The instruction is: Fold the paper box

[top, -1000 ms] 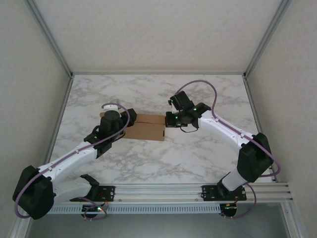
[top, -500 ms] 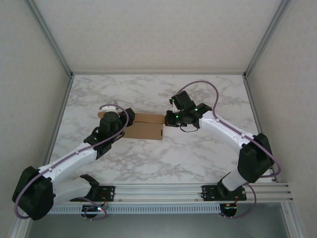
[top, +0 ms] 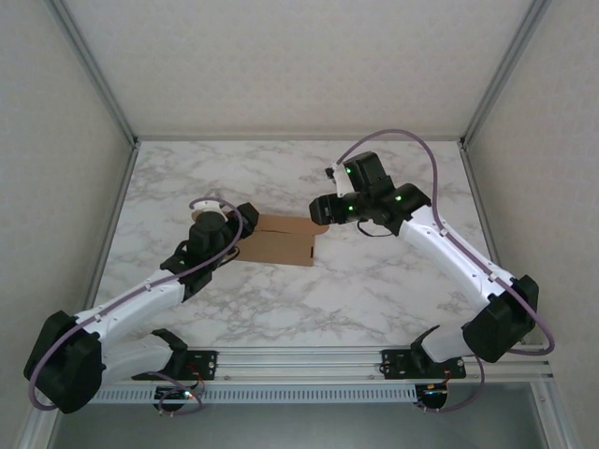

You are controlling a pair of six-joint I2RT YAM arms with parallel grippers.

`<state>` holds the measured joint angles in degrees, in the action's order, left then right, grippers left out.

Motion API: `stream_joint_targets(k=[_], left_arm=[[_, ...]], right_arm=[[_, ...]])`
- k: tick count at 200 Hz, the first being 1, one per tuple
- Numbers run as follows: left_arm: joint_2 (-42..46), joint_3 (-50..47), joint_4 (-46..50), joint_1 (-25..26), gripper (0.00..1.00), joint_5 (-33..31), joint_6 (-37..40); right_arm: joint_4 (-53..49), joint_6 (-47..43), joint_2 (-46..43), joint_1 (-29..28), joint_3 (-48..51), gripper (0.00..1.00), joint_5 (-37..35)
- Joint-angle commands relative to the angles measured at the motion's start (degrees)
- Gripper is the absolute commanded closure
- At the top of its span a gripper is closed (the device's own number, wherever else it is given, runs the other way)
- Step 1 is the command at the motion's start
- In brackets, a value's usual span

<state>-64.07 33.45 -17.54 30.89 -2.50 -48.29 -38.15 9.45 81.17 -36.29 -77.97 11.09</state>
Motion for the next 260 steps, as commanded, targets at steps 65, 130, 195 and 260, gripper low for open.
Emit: stream_joint_targets(k=[65,130,195,260], left_arm=[[-5.7,0.5,2.2,6.5,0.63,5.5,-5.0],[-4.3,-1.5,-0.7,6.7,0.63,6.3,-5.3],[-1.6,-2.8,-0.4,6.7,0.64,5.5,-4.6],[5.4,0.6,8.7,6.1,0.56,1.7,0.3]], right_arm=[[6.1,-38.8,8.9,-1.9,-2.2,0.19,16.5],[4.5,-41.4,16.1,-5.6,-2.2,0.18,15.3],[3.9,-46.1,19.4,-8.1,-3.2,0.44,4.0],[3.0,-48.8,17.9,-8.8,-1.9,0.65,0.4]])
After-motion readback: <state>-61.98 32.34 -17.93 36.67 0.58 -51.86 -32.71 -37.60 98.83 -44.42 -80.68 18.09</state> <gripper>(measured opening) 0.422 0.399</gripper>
